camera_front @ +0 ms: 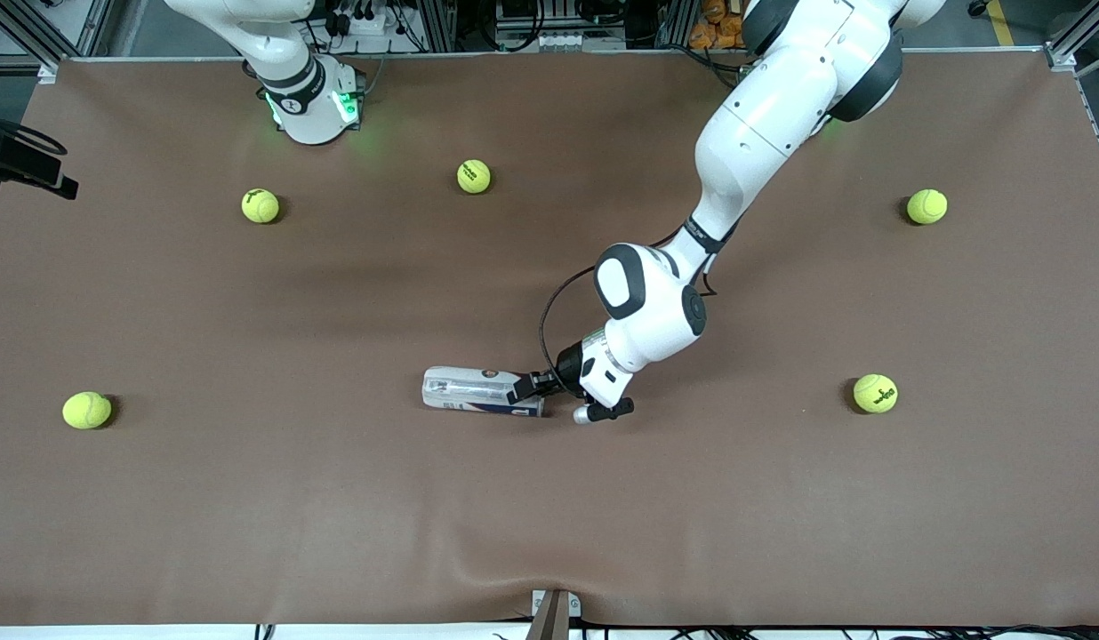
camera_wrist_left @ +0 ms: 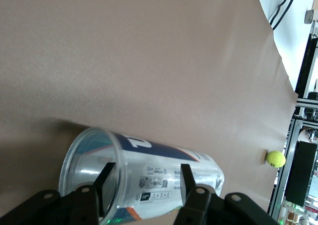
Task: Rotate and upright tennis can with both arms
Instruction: 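Grasp the can's open end with the left gripper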
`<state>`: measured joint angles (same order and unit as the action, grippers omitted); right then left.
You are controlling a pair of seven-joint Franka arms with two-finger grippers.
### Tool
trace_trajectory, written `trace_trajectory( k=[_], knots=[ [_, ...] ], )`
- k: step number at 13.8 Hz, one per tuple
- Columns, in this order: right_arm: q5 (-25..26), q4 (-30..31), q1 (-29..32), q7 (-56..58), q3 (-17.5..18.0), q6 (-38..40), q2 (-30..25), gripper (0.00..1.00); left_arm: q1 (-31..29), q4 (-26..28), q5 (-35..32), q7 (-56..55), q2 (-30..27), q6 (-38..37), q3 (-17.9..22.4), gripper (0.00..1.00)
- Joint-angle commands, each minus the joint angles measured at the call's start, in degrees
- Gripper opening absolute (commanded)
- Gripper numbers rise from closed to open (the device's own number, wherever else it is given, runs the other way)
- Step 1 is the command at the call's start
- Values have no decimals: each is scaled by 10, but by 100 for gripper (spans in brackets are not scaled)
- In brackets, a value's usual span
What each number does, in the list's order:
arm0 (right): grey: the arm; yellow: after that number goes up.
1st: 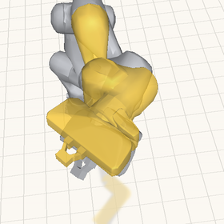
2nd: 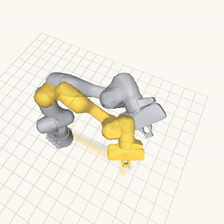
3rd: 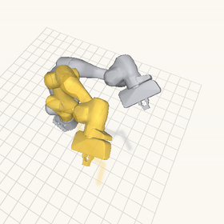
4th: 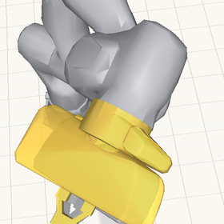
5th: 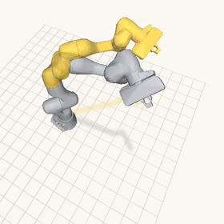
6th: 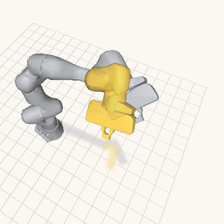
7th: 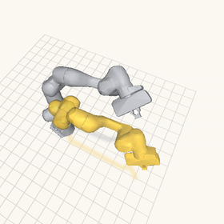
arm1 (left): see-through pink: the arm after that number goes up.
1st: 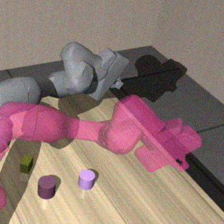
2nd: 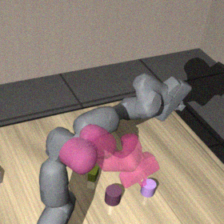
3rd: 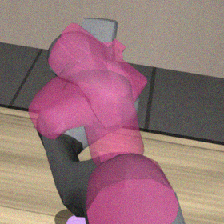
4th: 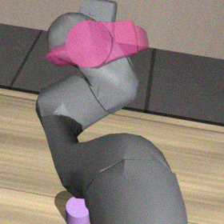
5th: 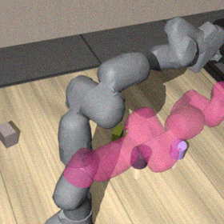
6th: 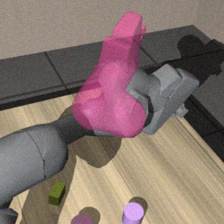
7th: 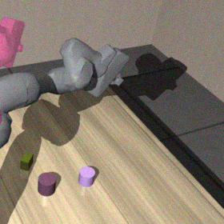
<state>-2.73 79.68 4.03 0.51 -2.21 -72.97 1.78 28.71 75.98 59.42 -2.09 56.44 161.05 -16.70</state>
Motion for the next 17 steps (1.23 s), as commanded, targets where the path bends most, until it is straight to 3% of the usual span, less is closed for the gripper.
trace_trajectory(
  k=[1, 11, 13, 17],
  knots=[
    [-3, -5, 9, -4, 5, 1, -1, 100, 6, -9, 18, 5, 4, 13, -2, 57],
    [-3, -5, 6, 0, 5, -16, 1, 100, 27, 23, 51, -27, -21, 18, -3, 48],
    [-3, -5, 6, 0, 5, -16, 1, 100, 25, 40, 51, -27, -34, 21, -3, 36],
    [-2, -5, 6, 0, 5, -16, 1, 100, 19, 42, 50, -44, -51, 19, -3, 1]
  ],
)
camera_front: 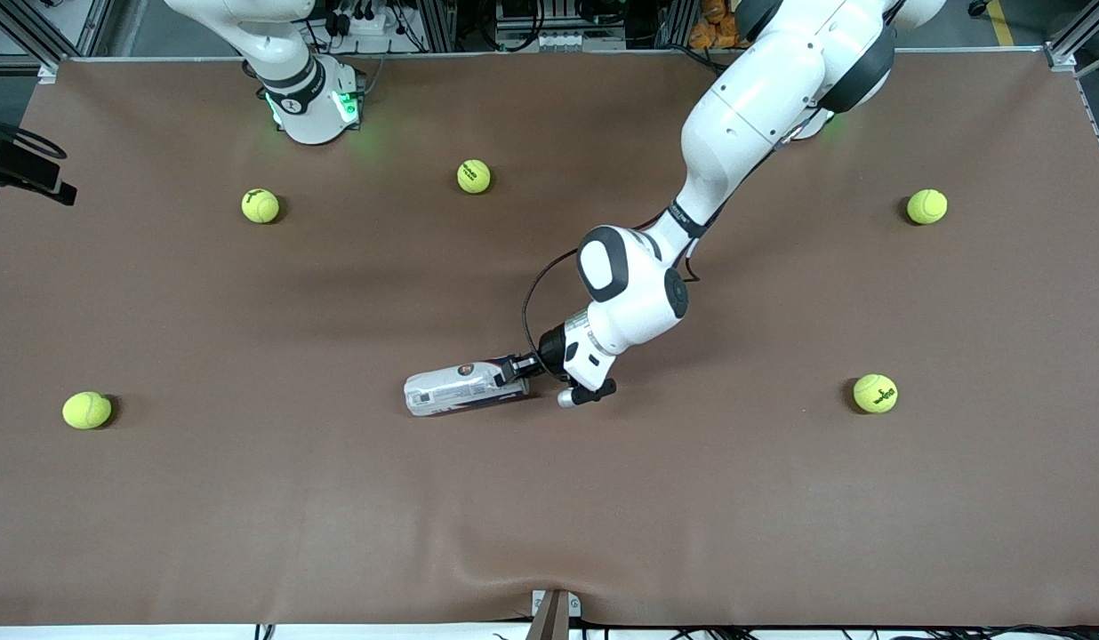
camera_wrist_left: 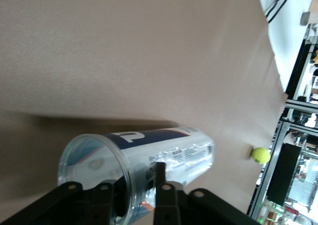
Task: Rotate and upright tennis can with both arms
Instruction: 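Grasp the can's open end with the left gripper, then lift and tilt the can upright with the left gripper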
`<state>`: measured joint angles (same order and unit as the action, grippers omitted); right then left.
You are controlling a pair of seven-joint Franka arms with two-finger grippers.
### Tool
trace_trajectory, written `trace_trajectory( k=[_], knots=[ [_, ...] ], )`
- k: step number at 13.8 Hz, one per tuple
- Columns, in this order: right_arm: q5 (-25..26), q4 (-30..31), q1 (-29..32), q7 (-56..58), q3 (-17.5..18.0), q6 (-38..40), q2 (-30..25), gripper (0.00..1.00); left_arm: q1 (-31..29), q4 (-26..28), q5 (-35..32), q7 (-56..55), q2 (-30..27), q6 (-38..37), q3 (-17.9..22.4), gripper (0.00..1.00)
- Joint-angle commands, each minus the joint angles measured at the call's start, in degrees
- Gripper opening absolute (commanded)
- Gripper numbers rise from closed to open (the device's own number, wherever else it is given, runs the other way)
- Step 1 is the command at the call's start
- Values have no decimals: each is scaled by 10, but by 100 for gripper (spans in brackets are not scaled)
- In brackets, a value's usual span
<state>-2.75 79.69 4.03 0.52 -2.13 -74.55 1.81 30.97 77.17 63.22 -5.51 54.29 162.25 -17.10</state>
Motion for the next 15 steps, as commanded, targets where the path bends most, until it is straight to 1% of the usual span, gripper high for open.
trace_trajectory(
  k=[1, 6, 8, 11, 13, 15],
  knots=[
    [-1, -5, 6, 0, 4, 1, 0, 100, -6, 30, 13, -11, -33, 6, 1, 0],
    [1, -5, 6, 0, 4, 0, 0, 100, -26, 38, 12, -22, -69, -7, 1, 0],
    [0, -5, 6, 0, 4, 1, 0, 100, -50, 61, 12, -23, -105, -46, 1, 0],
    [-1, -5, 6, 0, 4, 1, 0, 100, -76, 103, 11, -34, -164, -80, 2, 0],
    [-1, -5, 6, 0, 4, 1, 0, 100, -86, 111, 5, -71, -195, -118, 7, 0],
    [2, -5, 6, 1, 4, 1, 0, 100, -95, 116, -12, -112, -218, -131, 9, 0]
  ],
)
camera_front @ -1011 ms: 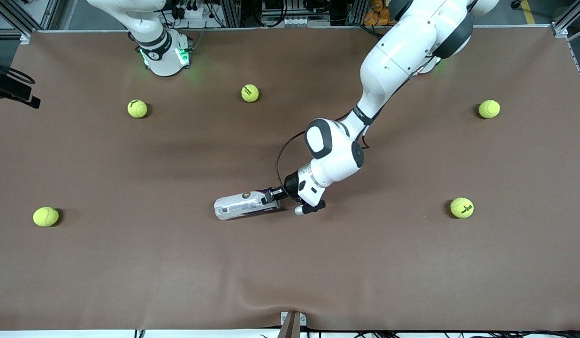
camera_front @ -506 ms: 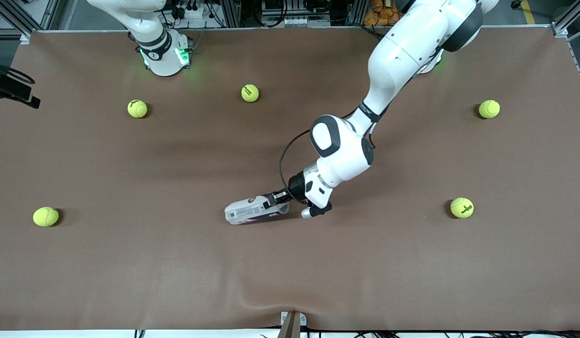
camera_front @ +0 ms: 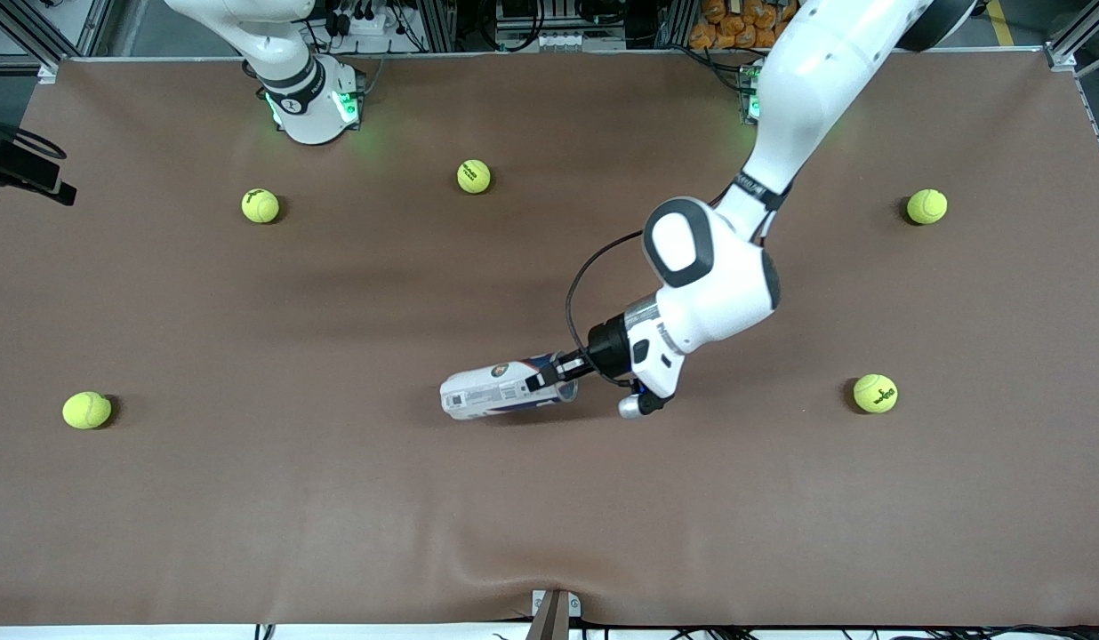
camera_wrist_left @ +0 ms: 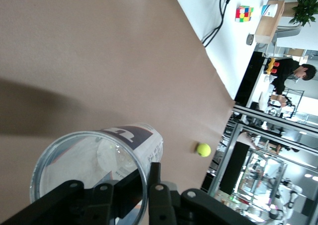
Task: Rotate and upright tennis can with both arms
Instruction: 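Lift and tilt the can upright with the left gripper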
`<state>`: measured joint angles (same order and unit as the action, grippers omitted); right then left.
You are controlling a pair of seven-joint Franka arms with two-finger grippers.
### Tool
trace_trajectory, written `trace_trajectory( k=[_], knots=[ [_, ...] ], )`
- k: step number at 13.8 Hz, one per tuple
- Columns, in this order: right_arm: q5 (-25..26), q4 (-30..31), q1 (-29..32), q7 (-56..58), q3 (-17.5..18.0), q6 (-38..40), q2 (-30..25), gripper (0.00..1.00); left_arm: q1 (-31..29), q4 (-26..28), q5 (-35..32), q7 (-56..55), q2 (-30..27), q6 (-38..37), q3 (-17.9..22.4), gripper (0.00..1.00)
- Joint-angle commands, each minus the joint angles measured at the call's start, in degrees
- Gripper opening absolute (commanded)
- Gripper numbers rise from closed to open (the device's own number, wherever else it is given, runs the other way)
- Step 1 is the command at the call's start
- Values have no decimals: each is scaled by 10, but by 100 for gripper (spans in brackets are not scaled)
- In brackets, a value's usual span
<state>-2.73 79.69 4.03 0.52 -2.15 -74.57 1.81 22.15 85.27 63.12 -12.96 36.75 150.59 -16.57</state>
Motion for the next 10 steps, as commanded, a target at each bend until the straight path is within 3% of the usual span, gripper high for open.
trace_trajectory(
  k=[1, 4, 10],
  knots=[
    [3, -5, 6, 1, 4, 1, 0, 100, -6, 34, -20, -64, -48, -16, 4, 0],
    [5, -5, 7, 0, 4, 1, 0, 100, -6, 32, -94, -143, -66, -29, 4, 0],
    [5, -5, 6, 1, 4, 0, 0, 100, 4, -1, -328, -340, -84, -124, 1, 0]
  ],
)
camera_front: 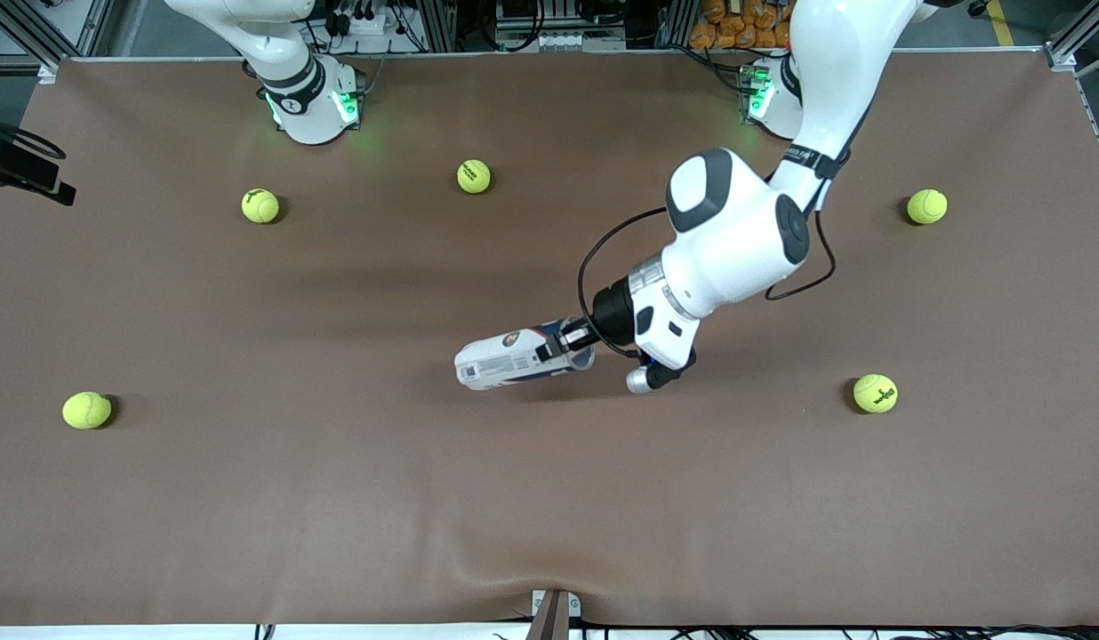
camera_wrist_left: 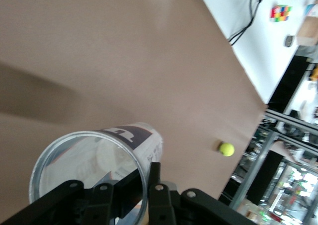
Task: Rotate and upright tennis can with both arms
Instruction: 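Lift and tilt the can upright with the left gripper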
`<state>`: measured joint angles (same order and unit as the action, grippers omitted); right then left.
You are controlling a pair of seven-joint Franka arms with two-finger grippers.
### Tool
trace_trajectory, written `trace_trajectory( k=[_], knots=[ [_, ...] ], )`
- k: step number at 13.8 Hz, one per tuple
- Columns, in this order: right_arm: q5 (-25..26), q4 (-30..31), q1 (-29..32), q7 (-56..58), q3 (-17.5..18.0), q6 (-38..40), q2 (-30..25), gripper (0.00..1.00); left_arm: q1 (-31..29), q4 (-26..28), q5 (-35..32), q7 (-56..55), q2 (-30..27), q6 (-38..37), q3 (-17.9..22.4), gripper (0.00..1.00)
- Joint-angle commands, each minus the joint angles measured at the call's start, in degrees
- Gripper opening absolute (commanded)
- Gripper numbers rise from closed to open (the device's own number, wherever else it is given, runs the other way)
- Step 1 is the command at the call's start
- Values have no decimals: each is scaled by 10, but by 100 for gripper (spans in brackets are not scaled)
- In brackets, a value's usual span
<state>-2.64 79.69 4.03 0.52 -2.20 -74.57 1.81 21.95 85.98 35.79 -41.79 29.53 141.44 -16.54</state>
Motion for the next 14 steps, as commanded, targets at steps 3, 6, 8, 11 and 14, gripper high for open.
trace_trajectory(
  k=[3, 6, 8, 11, 14],
  knots=[
    [4, -5, 6, 1, 4, -1, 0, 100, 34, -35, -185, -143, -11, -94, -2, 0],
    [3, -5, 6, 1, 4, -3, 0, 100, 76, -40, -271, -194, -9, -143, 1, 0],
    [4, -5, 6, 1, 4, -3, 0, 100, 106, -40, -338, -235, -6, -167, 3, 0],
    [4, -5, 6, 1, 4, -3, 0, 100, 141, -44, -424, -254, -2, -225, 4, 0],
    [3, -5, 6, 0, 4, -3, 0, 100, 167, -44, -488, -259, 7, -259, 4, 0]
  ],
)
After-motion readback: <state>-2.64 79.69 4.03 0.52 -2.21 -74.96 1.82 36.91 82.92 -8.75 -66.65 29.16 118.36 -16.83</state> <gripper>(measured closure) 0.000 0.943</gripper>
